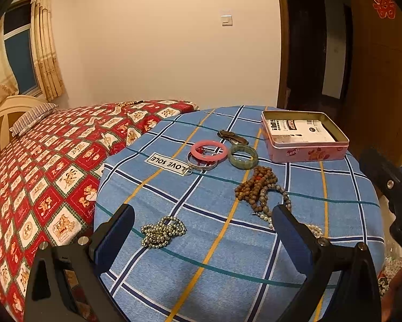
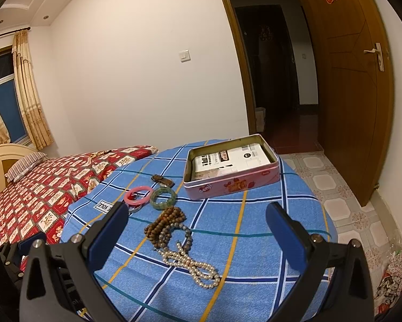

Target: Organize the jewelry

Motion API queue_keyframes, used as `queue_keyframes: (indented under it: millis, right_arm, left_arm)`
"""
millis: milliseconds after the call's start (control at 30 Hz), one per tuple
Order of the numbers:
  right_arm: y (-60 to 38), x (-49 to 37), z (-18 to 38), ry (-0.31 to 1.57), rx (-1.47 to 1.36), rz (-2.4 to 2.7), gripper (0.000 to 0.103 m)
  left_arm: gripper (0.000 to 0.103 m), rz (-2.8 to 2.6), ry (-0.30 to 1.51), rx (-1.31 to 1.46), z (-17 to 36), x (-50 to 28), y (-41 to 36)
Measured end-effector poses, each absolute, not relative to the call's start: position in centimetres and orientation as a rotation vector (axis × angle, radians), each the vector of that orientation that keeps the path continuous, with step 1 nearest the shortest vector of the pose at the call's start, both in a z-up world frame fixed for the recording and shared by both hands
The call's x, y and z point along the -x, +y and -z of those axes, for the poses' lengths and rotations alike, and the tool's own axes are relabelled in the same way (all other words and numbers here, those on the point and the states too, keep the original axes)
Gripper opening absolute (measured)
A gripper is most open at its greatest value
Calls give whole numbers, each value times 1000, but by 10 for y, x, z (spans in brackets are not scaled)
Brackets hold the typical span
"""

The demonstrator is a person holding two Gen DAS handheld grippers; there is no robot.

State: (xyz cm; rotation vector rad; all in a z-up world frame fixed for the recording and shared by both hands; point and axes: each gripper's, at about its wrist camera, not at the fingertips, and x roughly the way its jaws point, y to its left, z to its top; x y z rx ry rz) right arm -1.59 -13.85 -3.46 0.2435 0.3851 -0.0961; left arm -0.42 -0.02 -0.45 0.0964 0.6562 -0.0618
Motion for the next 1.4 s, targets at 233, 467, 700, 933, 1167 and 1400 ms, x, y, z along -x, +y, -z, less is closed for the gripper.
queue_keyframes:
  millis: [233, 467, 700, 933, 1167, 1400]
  right_arm:
    - [-139, 15, 34, 387, -245, 97, 103]
    - [-139, 16, 34, 386, -246, 97, 103]
    - [-139, 15, 34, 388, -245, 96, 103]
    - [-138, 16, 34, 394, -247, 94, 103]
    - [-139, 12, 37, 413, -252, 84, 103]
    - [-140, 5, 42, 431, -248, 78, 103]
  left_arm:
    - [102, 64, 640, -97, 3, 6, -1]
    - [102, 58, 629, -91, 1, 8, 0]
    - [102, 62, 629, -93, 2, 8, 0]
    - [102, 63, 642, -93, 4, 6, 0]
    - [102, 64, 656, -94, 9, 3, 0]
    - [102, 66, 671, -96, 16, -5, 1]
